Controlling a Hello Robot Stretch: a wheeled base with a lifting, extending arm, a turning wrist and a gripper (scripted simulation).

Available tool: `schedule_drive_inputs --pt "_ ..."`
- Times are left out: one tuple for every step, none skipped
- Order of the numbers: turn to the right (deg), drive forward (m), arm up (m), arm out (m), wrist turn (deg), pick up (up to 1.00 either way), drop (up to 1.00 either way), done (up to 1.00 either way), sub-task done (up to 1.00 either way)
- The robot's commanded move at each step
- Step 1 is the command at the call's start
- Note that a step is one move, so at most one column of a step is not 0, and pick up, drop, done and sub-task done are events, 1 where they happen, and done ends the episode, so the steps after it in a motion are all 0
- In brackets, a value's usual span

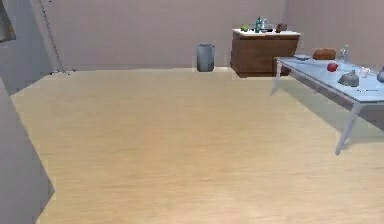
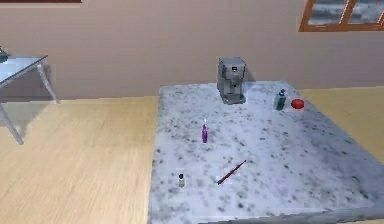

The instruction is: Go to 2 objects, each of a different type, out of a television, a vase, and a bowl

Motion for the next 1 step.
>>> schedule_drive_inputs --pt "0.0 0.3 0.0 0.0 0.0 0.0 0.0 0.0 0.0"
